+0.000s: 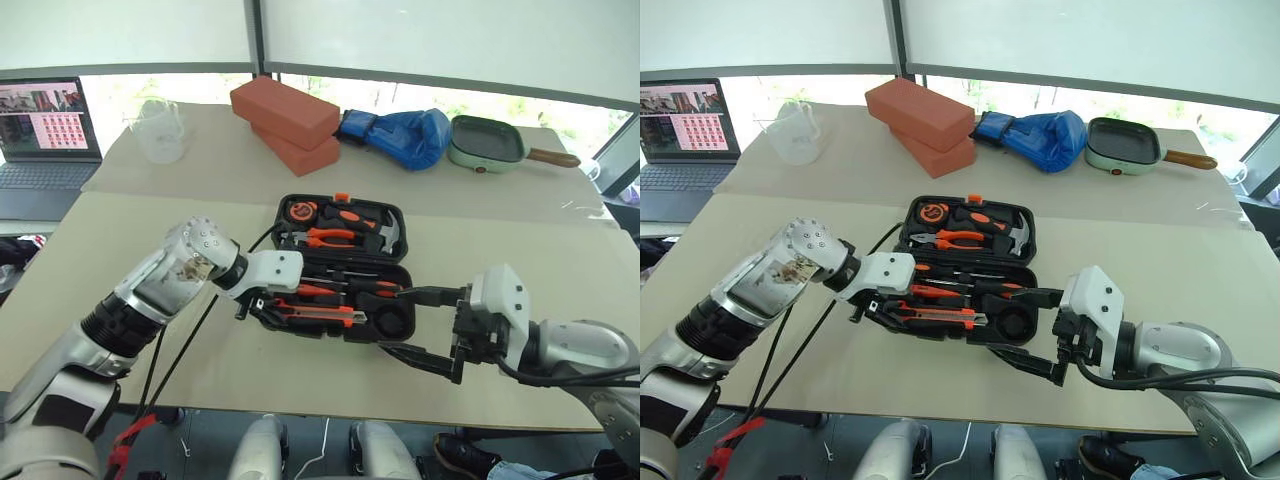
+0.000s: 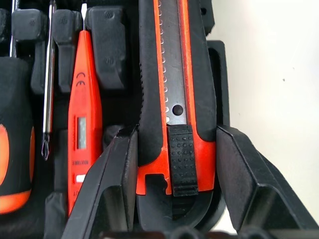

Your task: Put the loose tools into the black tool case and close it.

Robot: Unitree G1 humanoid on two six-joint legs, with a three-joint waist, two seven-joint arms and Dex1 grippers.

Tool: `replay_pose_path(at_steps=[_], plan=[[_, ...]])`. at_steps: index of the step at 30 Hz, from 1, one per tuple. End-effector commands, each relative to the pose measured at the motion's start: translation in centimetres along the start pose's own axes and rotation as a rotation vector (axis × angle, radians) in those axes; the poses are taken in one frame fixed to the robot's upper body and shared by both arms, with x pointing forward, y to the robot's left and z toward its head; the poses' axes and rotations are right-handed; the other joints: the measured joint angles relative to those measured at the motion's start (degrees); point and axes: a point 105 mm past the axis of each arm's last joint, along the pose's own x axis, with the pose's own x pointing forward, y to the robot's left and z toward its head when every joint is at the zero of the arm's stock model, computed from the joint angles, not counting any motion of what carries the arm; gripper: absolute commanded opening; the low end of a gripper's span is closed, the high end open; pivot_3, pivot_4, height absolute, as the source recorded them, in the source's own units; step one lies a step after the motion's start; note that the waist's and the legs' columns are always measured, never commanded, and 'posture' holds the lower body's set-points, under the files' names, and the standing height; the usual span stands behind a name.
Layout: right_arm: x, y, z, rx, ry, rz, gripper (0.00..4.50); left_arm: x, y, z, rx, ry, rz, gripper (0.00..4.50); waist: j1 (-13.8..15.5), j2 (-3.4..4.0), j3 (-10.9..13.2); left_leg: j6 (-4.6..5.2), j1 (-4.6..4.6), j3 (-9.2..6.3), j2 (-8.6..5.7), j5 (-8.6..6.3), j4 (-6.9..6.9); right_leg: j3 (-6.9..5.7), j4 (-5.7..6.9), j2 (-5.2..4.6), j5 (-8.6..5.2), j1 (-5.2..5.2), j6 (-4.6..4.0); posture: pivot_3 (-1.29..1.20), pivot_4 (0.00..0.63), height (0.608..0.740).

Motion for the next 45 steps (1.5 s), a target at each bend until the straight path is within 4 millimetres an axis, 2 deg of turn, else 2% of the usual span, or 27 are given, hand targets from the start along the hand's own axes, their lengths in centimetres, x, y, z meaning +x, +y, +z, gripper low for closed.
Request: replay_pose_path(at_steps=[1,2,4,5,9,14,17,21,25,30,31,41,45], plan=[[-0.1,-0.1,1.1,-0.045,-0.029,-0.021,4.50,0.5,0.2,-0.1,0.004,0.008,-0.006,1.79,0.00,0.01,-0.01,0.00,0.02,0.00,-0.01,0.00,0.00,0.01,0.00,0.00,0.00,0.02,0.00,0.00,0.150,0.738],[-0.1,-0.1,1.1,-0.045,-0.029,-0.022,4.50,0.5,0.3,0.0,-0.009,-0.006,-0.010,1.79,0.01,0.02,-0.01,0.00,0.03,0.00,0.00,0.00,0.00,0.00,0.00,0.00,0.00,0.04,0.00,0.00,0.150,0.738],[0.0,-0.1,1.1,-0.044,-0.031,-0.022,4.50,0.4,0.2,0.4,-0.031,-0.028,-0.025,2.80,0.05,0.03,-0.02,0.00,0.04,0.00,-0.01,0.00,0.00,0.00,0.00,-0.01,0.00,0.05,0.00,0.00,0.150,0.738],[0.0,-0.1,1.1,-0.044,-0.032,-0.022,4.50,0.2,0.1,0.5,-0.031,-0.033,-0.033,2.97,0.03,0.02,-0.02,0.00,0.04,0.00,-0.01,0.00,0.00,0.00,0.00,-0.01,0.00,0.05,0.00,0.00,0.150,0.738],[0.1,-0.2,1.3,-0.040,-0.040,-0.024,4.50,-0.8,0.3,0.9,-0.042,-0.054,-0.025,4.39,-0.14,0.03,-0.02,0.01,0.02,0.00,0.01,-0.01,-0.02,0.00,-0.02,0.02,-0.01,0.01,0.01,0.00,0.150,0.738],[0.3,-0.3,1.1,-0.036,-0.039,-0.026,4.50,-3.1,0.5,2.4,-0.068,-0.132,-0.024,4.47,-0.17,0.02,-0.02,0.02,0.00,-0.01,0.04,-0.01,-0.01,0.01,0.01,0.04,-0.01,-0.02,0.00,0.00,0.150,0.738],[0.3,-0.3,1.1,-0.035,-0.038,-0.024,4.50,-3.6,0.8,2.7,-0.065,-0.156,-0.003,4.47,-0.11,0.03,-0.02,0.02,0.01,-0.01,0.03,-0.01,0.00,0.00,0.01,0.03,-0.01,-0.01,0.01,0.00,0.150,0.738],[0.3,-0.2,1.0,-0.036,-0.032,-0.015,4.50,-2.6,1.3,2.6,-0.065,-0.179,0.021,3.44,0.10,0.02,-0.02,0.02,0.01,-0.02,0.00,-0.01,0.02,0.00,0.00,-0.03,-0.02,0.03,0.03,0.00,0.150,0.738],[0.2,-0.3,0.9,-0.042,-0.023,-0.016,4.50,-1.3,0.9,2.1,-0.038,-0.161,0.000,2.00,0.03,0.03,-0.02,0.02,0.00,-0.02,-0.01,-0.01,0.03,-0.01,0.00,-0.03,-0.01,0.02,0.03,0.00,0.150,0.738],[0.0,-0.2,0.9,-0.041,-0.015,-0.017,4.50,-0.7,0.0,2.0,-0.020,-0.160,-0.041,0.25,-0.08,0.03,-0.02,0.02,0.00,-0.02,0.02,-0.01,0.02,0.00,0.02,0.03,-0.01,0.00,0.01,0.00,0.150,0.738],[0.0,-0.2,0.8,-0.041,-0.014,-0.017,4.50,-0.6,-0.1,1.8,-0.017,-0.150,-0.043,0.10,-0.06,0.03,-0.02,0.02,0.00,-0.02,0.02,-0.01,0.02,0.00,0.01,0.03,-0.01,0.00,0.01,0.00,0.150,0.738],[0.2,-0.1,0.9,-0.035,-0.023,-0.022,4.50,0.5,-0.3,0.5,0.026,-0.057,-0.038,0.10,0.03,0.03,-0.02,0.02,0.02,-0.02,-0.01,-0.01,0.02,0.00,0.00,-0.01,-0.01,0.04,0.02,0.00,0.150,0.738],[0.1,-0.3,1.0,-0.034,-0.023,-0.030,4.50,1.6,-0.5,-0.7,0.059,0.001,-0.033,0.10,0.04,0.04,-0.04,0.02,0.03,-0.02,-0.01,-0.01,0.02,0.00,0.00,-0.01,-0.01,0.06,0.02,0.00,0.150,0.738]])
